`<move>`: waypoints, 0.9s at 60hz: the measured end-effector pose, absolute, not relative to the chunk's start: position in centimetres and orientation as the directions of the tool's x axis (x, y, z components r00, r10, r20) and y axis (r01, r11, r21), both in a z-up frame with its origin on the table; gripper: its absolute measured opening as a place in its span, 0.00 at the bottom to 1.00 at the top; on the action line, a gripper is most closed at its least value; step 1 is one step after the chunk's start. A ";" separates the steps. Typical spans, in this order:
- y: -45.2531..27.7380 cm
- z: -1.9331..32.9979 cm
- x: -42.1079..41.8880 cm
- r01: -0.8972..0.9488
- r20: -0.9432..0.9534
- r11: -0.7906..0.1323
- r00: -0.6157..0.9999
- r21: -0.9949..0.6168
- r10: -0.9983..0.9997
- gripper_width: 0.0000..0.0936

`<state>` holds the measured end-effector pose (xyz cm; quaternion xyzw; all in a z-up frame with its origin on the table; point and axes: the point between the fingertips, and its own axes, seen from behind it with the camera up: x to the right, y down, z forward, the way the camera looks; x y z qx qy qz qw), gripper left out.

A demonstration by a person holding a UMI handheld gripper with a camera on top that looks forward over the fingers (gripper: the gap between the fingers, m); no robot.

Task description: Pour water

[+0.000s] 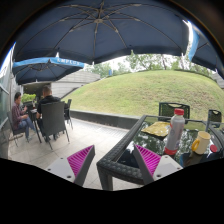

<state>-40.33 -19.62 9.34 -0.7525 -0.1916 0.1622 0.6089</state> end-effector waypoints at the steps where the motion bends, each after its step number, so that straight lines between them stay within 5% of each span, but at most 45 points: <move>1: -19.4 9.5 -40.3 0.092 -0.006 -0.177 0.874 -0.980 0.486 0.89; 27: -15.9 12.2 -35.7 0.082 0.041 -0.082 0.907 -0.993 0.419 0.88; 54: -0.8 11.2 -22.7 0.043 0.028 -0.090 0.987 -0.995 0.159 0.87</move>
